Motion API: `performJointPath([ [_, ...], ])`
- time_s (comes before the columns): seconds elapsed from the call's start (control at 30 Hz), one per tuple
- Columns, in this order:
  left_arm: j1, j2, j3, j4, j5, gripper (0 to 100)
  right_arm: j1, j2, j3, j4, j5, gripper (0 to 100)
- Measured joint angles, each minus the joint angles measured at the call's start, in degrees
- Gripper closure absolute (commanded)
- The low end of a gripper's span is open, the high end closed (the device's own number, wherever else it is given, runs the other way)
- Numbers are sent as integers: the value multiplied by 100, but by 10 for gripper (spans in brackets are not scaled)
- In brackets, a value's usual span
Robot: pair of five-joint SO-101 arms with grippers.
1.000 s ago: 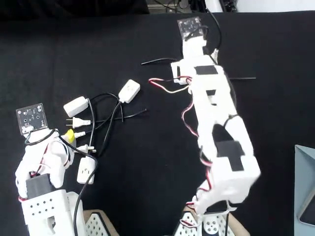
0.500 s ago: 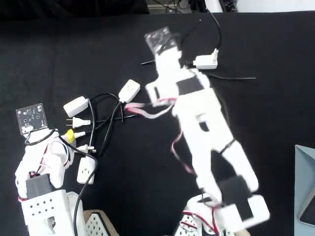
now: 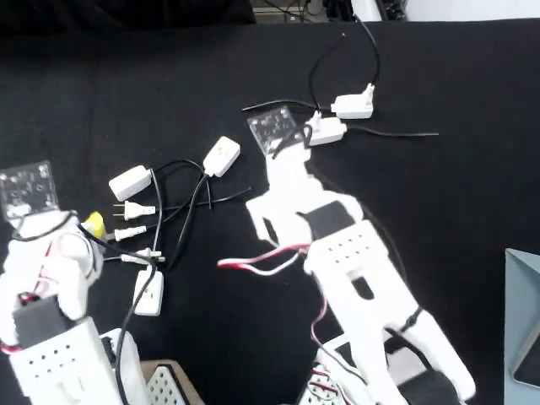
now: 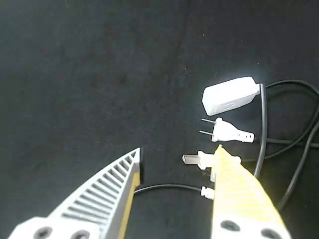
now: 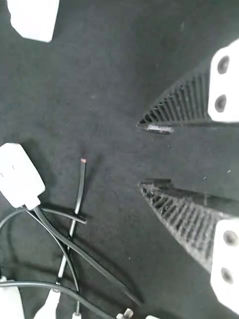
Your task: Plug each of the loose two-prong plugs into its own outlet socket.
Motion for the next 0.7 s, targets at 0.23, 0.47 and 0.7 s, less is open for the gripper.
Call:
performJointPath([
  [0.23,-835,1319,-1345,387,-35,764,-695,-123,545,-1055,0,847],
  [0.47,-2066,1433,-1934,387,-62,764,-1591,-105,554,-1873,-9,882],
  [0.7,-2251,1433,-1820,422,-79,764,-2233,888,97,-2004,-334,899],
])
